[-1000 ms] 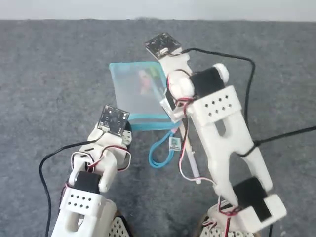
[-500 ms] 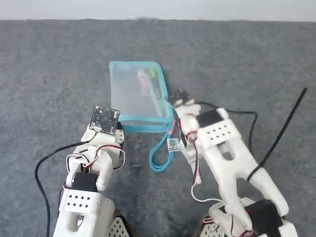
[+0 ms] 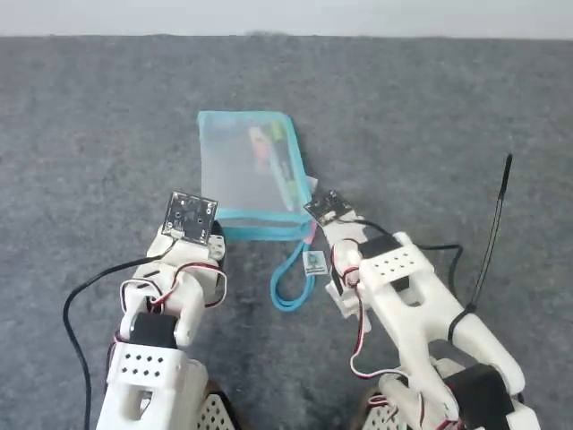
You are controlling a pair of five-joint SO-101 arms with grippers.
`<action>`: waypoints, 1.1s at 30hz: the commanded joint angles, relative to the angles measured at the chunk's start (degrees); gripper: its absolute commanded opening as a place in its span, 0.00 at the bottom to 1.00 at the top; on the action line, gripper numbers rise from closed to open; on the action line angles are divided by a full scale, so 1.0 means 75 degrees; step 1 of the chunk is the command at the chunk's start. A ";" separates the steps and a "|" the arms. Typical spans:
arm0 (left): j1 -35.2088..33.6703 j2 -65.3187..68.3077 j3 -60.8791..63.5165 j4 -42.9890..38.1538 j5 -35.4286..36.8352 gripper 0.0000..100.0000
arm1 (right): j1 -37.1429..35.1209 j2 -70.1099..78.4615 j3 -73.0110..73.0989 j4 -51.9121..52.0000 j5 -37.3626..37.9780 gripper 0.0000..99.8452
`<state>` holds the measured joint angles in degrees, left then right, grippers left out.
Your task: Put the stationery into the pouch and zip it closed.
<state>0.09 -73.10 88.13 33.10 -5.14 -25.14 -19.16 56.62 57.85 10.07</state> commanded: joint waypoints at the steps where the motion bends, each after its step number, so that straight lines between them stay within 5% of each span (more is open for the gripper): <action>1: -0.0059 -0.0094 -0.0076 -0.0199 0.0070 0.01 | 0.0100 -0.0322 0.0047 -0.0322 0.0129 0.21; 10: -0.0059 -0.0094 -0.0064 -0.0199 0.0070 0.01 | 0.0358 -0.0322 0.0023 -0.0346 0.0129 0.01; 19: -0.0059 -0.0141 0.0029 -0.0223 0.0070 0.01 | 0.2432 -0.0322 -0.0914 -0.0334 0.0117 0.01; 30: -0.0059 -0.0141 0.0041 -0.0199 0.0070 0.01 | 0.3042 0.1471 -0.3083 0.0053 0.0469 0.01; 33: -0.0059 -0.0141 0.0041 -0.0199 0.0070 0.01 | 0.3171 0.2022 -0.3329 0.0053 0.0492 0.08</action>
<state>-0.26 -73.10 88.92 33.10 -5.14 -2.64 -5.54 36.04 57.58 12.88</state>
